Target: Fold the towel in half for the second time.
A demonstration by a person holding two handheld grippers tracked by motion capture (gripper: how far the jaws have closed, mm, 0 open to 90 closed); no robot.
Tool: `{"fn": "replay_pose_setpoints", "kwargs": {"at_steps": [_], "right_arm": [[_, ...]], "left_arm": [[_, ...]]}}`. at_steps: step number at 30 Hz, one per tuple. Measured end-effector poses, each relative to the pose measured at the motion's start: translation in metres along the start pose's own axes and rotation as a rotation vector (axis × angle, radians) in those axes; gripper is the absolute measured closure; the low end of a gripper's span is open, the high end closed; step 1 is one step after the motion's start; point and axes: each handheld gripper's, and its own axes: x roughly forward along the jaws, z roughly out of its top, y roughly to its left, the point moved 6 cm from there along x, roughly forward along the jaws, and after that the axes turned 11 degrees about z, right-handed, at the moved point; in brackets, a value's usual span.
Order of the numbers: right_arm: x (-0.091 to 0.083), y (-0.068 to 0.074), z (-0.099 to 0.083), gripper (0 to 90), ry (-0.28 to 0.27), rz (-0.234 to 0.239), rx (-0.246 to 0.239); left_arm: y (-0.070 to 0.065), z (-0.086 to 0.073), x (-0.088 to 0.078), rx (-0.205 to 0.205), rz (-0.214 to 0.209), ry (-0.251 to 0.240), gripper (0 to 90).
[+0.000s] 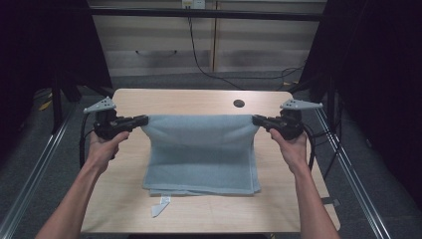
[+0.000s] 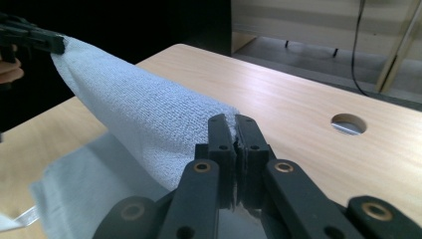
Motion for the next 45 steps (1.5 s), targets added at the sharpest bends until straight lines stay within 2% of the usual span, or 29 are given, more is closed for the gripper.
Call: {"fn": "replay_pose_setpoints", "kwargs": {"at_steps": [2,4,6,8,11,13,15,17,19,23,26,29,32,34,38,40,42,45], "right_arm": [[-0.004,0.005,-0.008,87.0,0.006,0.01,-0.006],[-0.007,0.01,-0.017,86.9,0.011,0.028,-0.004],[-0.01,0.014,-0.027,86.9,-0.003,0.052,0.013],[-0.013,0.018,-0.038,86.9,-0.011,0.068,0.027],[-0.016,0.025,-0.055,86.9,0.007,0.078,0.028],[-0.019,0.031,-0.066,86.8,0.012,0.088,0.031],[-0.021,0.035,-0.075,86.8,0.028,0.086,0.033],[-0.022,0.04,-0.086,86.6,0.042,0.091,0.04],[-0.021,0.045,-0.099,86.5,0.066,0.096,0.046],[-0.019,0.05,-0.125,86.1,0.111,0.104,0.064],[-0.02,0.055,-0.139,85.1,0.146,0.113,0.076],[-0.021,0.06,-0.151,81.5,0.167,0.119,0.083],[-0.023,0.063,-0.161,76.1,0.164,0.123,0.104],[-0.025,0.066,-0.165,71.6,0.176,0.123,0.107],[-0.031,0.07,-0.159,61.6,0.142,0.104,0.094],[-0.033,0.071,-0.154,54.2,0.117,0.075,0.093],[-0.037,0.071,-0.149,53.2,0.087,0.045,0.091],[-0.042,0.07,-0.145,48.7,0.066,0.001,0.09]], "left_arm": [[-0.005,-0.008,-0.004,0.021,-0.002,0.017,85.8],[-0.011,-0.016,-0.01,0.023,-0.002,0.016,85.8],[-0.016,-0.025,-0.016,0.036,-0.009,0.019,85.8],[-0.021,-0.035,-0.021,0.028,-0.023,0.019,85.8],[-0.03,-0.053,-0.028,0.025,-0.042,0.024,85.8],[-0.034,-0.065,-0.031,0.023,-0.053,0.043,85.7],[-0.039,-0.075,-0.034,0.027,-0.068,0.062,85.4],[-0.042,-0.086,-0.037,0.02,-0.06,0.069,85.2],[-0.044,-0.099,-0.038,0.025,-0.055,0.101,84.9],[-0.049,-0.125,-0.043,-0.001,-0.077,0.128,84.3],[-0.053,-0.138,-0.045,0.012,-0.084,0.167,82.9],[-0.053,-0.144,-0.048,0.022,-0.085,0.19,81.1],[-0.057,-0.149,-0.05,0.025,-0.095,0.205,77.5],[-0.058,-0.153,-0.055,0.012,-0.103,0.198,72.8],[-0.054,-0.148,-0.062,-0.035,-0.103,0.162,64.9],[-0.052,-0.144,-0.063,-0.043,-0.08,0.151,59.2],[-0.051,-0.14,-0.065,-0.053,-0.053,0.139,54.6],[-0.044,-0.139,-0.069,-0.067,0.013,0.156,42.4]]}}
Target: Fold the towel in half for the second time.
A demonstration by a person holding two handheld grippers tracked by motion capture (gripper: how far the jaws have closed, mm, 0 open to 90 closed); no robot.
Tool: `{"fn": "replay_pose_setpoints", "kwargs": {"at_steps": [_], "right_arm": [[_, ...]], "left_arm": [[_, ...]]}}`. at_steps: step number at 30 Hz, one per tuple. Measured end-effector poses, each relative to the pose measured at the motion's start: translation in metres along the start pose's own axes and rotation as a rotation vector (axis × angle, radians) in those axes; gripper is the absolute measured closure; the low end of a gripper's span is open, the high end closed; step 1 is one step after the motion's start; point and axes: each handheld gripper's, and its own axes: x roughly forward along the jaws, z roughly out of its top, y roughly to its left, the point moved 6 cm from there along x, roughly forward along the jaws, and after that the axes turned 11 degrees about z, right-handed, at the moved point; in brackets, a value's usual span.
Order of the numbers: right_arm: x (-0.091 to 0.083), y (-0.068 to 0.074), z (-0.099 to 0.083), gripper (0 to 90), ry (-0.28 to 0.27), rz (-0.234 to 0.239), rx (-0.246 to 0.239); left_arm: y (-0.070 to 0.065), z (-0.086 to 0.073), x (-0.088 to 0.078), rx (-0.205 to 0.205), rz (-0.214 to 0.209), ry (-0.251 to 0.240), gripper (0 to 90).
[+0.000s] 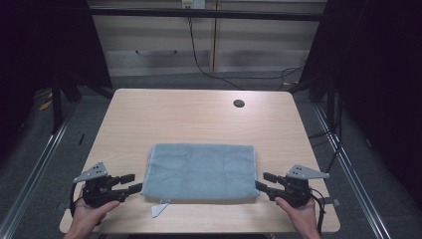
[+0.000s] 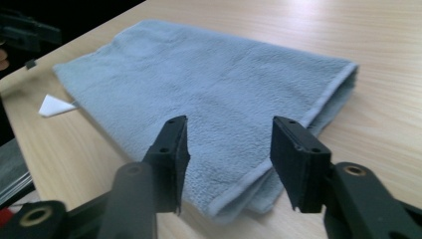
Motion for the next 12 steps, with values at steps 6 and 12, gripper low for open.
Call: {"fn": "replay_pose_setpoints", "kwargs": {"at_steps": [6,12], "right_arm": [[-0.019,-0.01,-0.001,44.1,-0.019,-0.097,0.01],[-0.029,-0.021,-0.012,40.0,-0.064,-0.141,0.042]], "left_arm": [[0.012,-0.013,-0.007,-0.049,0.05,0.026,35.6],[0.025,-0.019,-0.004,-0.048,0.089,0.026,26.8]]}}
